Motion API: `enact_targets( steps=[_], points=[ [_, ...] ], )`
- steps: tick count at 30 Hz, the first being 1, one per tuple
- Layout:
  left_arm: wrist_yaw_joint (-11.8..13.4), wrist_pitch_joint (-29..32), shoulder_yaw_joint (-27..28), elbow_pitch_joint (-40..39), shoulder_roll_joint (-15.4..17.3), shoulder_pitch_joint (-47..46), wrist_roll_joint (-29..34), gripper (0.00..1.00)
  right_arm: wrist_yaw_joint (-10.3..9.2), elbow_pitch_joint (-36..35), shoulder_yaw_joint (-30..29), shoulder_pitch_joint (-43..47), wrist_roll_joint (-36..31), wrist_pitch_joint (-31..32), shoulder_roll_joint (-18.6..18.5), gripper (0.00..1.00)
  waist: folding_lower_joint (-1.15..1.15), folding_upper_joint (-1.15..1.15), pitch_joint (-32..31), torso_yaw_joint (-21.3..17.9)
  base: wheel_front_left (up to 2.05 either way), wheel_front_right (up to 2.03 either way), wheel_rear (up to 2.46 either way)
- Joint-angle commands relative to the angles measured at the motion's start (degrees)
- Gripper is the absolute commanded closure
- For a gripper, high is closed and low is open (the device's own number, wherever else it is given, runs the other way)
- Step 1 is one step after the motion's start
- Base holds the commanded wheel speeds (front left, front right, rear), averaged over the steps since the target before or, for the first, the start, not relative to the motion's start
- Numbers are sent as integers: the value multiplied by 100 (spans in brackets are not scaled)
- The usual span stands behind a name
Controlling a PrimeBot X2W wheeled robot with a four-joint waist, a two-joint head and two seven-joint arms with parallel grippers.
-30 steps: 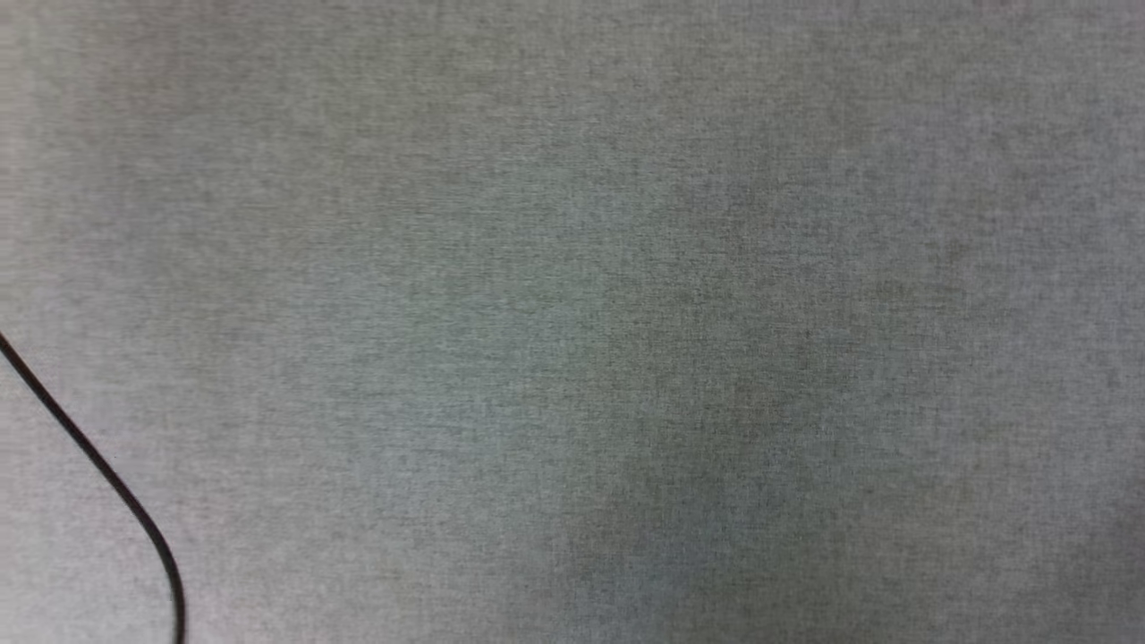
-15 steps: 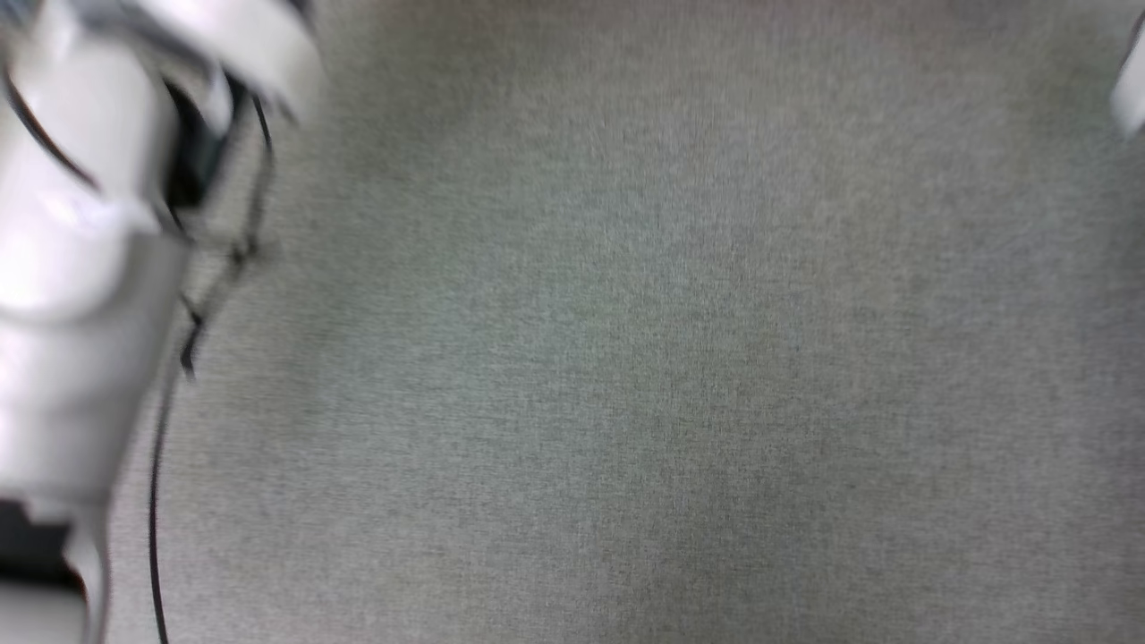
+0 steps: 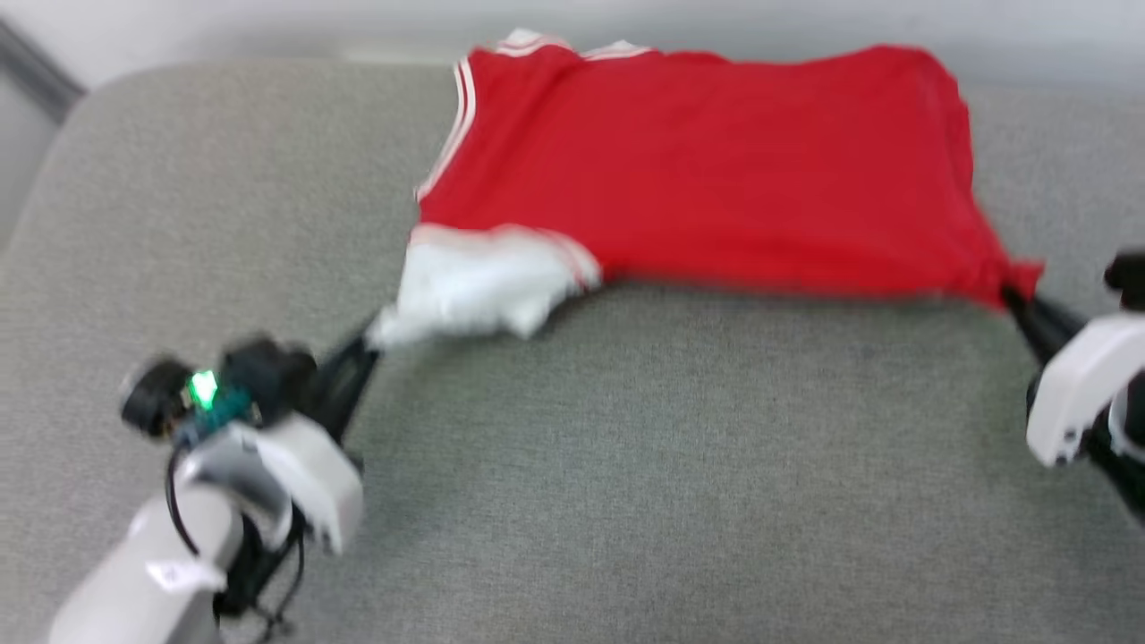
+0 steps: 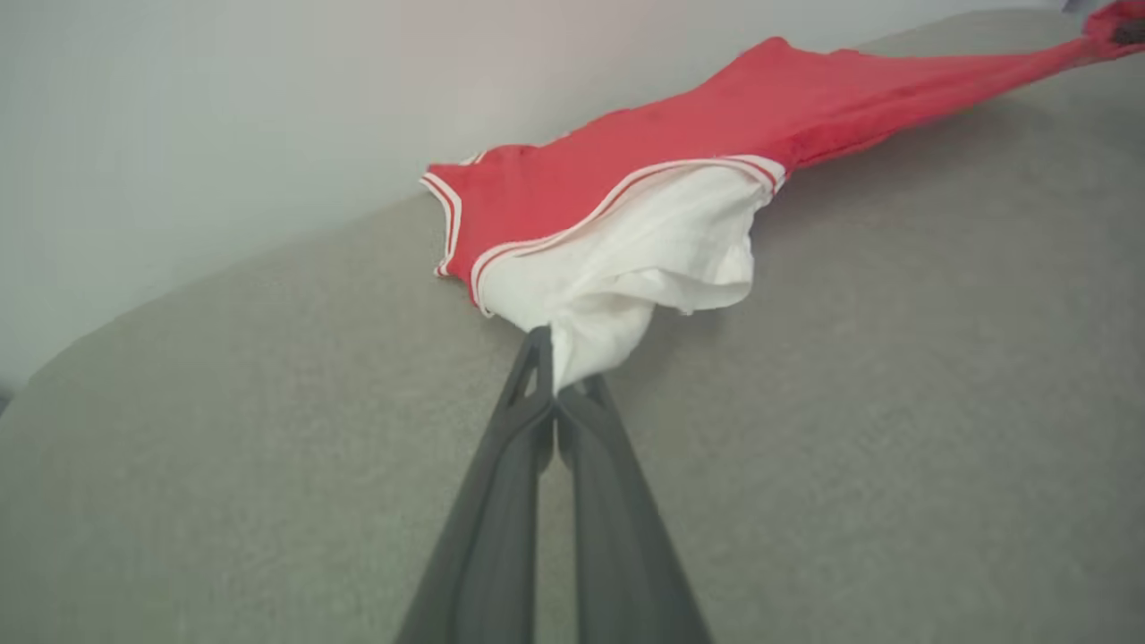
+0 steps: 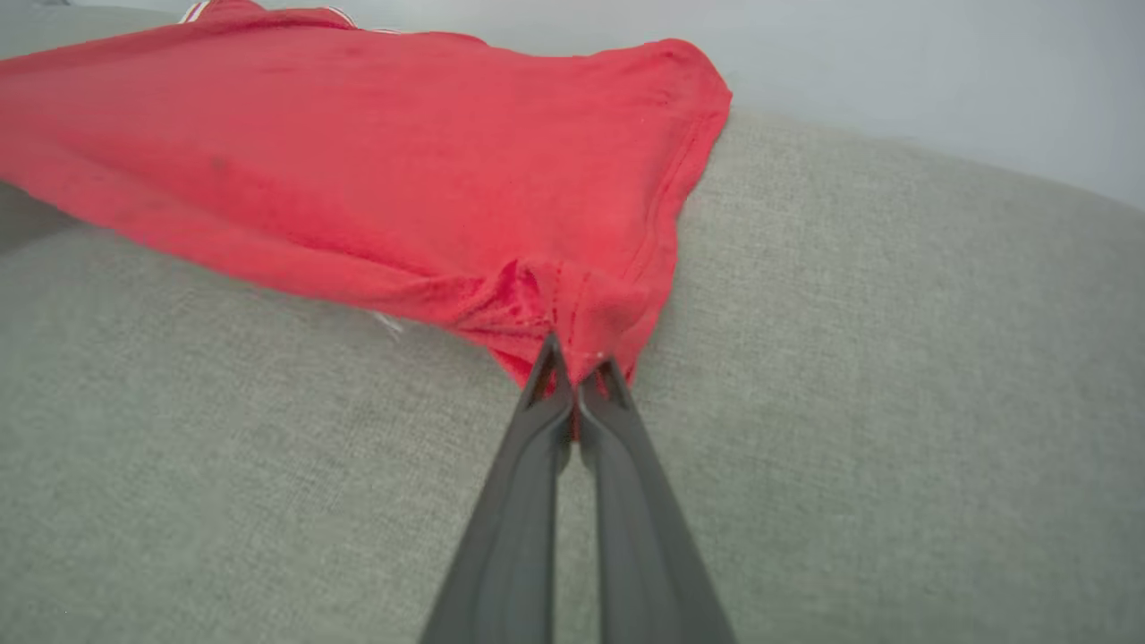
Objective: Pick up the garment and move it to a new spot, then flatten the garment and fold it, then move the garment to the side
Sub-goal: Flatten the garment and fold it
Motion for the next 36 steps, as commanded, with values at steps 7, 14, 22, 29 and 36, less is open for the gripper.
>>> enact_targets(
  steps=[7,14,22,29,36],
  points=[
    [250,541,-130,-1063,506,1581,-536,100,-5,-467,-292,1299,417,342,-64,100,2,0,-609,64,0,0,0],
    [449,814,-263,-1681,815,2483,-781,100,-4,-902,-459,2217,543,635,-125,100,2,0,-965,82,0,0,0],
    [700,959,-263,-2228,1072,3322,-1187,100,-5,-1619,-896,3335,904,1404,-100,100,2,0,-1248,-27,0,0,0],
    [766,1106,-242,-2669,1269,3711,-1486,100,-4,-2241,-1267,3865,1052,1826,-62,100,2,0,-1217,-99,0,0,0],
    [779,960,-54,-2827,1247,3399,-1439,100,-4,-2595,-1432,3825,1046,1962,3,100,2,0,-1019,-132,0,0,0]
  ],
)
